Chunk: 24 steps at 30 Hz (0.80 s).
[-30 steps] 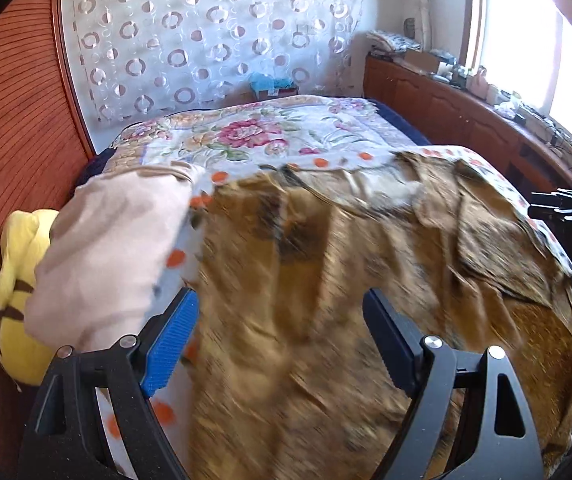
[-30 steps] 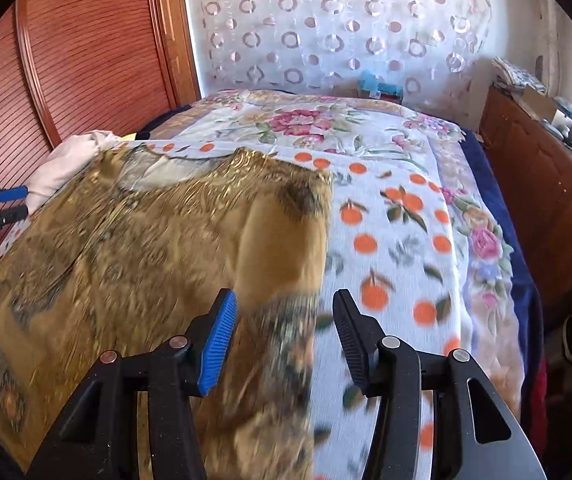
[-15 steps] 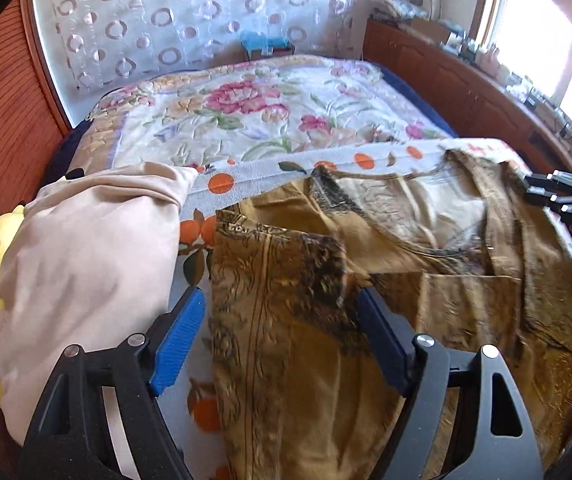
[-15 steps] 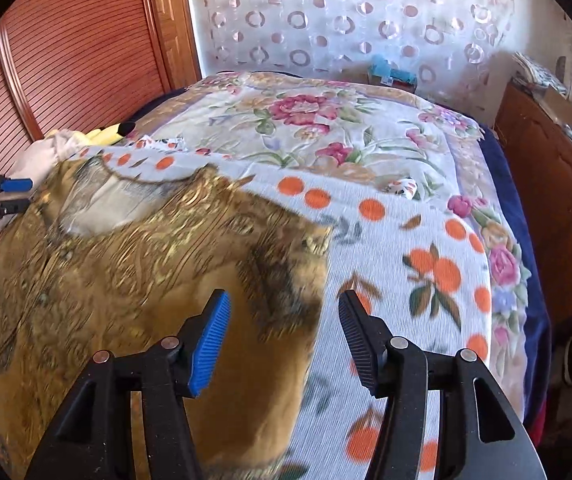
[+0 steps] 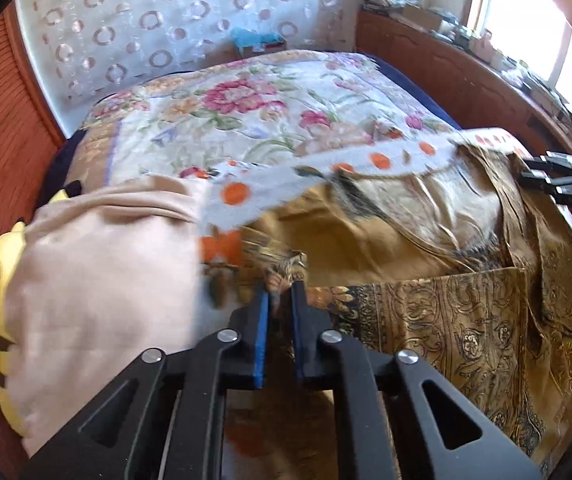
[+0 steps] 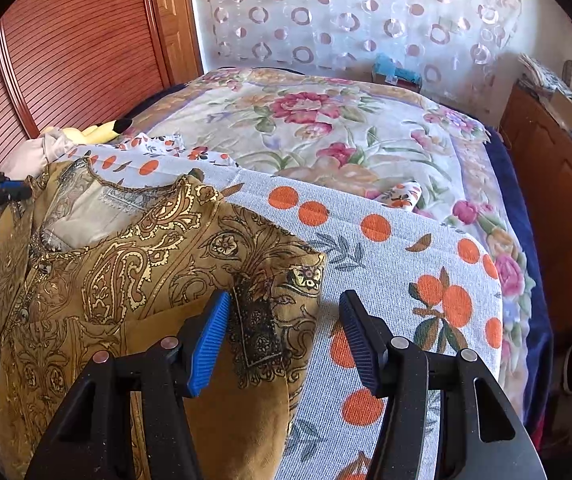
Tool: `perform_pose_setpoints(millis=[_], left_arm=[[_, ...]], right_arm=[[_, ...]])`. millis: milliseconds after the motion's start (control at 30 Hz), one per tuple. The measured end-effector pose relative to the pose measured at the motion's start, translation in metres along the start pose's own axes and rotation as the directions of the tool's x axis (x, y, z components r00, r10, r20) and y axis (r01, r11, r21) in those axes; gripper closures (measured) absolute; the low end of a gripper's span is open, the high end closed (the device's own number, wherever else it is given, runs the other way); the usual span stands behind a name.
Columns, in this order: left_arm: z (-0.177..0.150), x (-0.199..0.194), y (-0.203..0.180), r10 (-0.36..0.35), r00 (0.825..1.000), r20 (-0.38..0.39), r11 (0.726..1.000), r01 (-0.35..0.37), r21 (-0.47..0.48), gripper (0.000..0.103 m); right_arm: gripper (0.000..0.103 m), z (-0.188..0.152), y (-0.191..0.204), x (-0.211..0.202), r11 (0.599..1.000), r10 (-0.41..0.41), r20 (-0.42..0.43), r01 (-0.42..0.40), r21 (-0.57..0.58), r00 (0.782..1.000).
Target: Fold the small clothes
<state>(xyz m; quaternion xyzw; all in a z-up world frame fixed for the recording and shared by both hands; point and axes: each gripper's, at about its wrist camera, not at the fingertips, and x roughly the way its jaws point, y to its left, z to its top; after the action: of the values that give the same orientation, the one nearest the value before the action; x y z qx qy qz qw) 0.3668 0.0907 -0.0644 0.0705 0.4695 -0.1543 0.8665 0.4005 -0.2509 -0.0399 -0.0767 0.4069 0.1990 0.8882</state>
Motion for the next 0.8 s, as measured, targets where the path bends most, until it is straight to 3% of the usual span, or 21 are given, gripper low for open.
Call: perform_pose_setpoints(millis=[167, 300, 333, 400, 467, 700, 800], left_arm=[[0.002, -0.016, 0.016, 0.018, 1.0, 0.017, 1.0, -0.018, -0.012, 0.097], [-0.001, -0.02, 0.007, -0.028, 0.999, 0.02, 1.0, 0.028, -0.001, 0.096], [-0.002, -0.02, 0.003, -0.034, 0.999, 0.016, 0.999, 0.034, 0.003, 0.094], [-0.002, -0.016, -0.005, -0.041, 0.999, 0.012, 0.999, 0.041, 0.006, 0.069], [-0.004, -0.016, -0.012, -0.07, 0.997, 0.023, 0.998, 0.07, 0.007, 0.06], [-0.007, -0.013, -0.018, -0.132, 0.991, 0.014, 0.991, 0.132, -0.023, 0.059], [-0.008, 0.0, -0.022, -0.077, 0.997, -0.011, 0.997, 0.077, -0.011, 0.059]], right_arm=[[0.044, 0.0, 0.001, -0.001, 1.0, 0.008, -0.004, -0.008, 0.007, 1.0], [0.044, 0.0, 0.004, -0.001, 1.0, -0.005, -0.008, 0.005, -0.003, 1.0], [0.044, 0.0, 0.004, -0.001, 1.0, -0.007, -0.008, 0.007, -0.005, 1.0], [0.044, 0.0, 0.005, 0.0, 1.0, -0.014, -0.008, 0.014, -0.009, 1.0], [0.044, 0.0, 0.005, 0.0, 1.0, -0.017, -0.009, 0.017, -0.011, 1.0], [0.044, 0.001, 0.004, 0.0, 1.0, -0.016, -0.007, 0.016, -0.01, 1.0], [0.044, 0.0, 0.004, 0.0, 1.0, -0.017, -0.001, 0.017, -0.01, 1.0]])
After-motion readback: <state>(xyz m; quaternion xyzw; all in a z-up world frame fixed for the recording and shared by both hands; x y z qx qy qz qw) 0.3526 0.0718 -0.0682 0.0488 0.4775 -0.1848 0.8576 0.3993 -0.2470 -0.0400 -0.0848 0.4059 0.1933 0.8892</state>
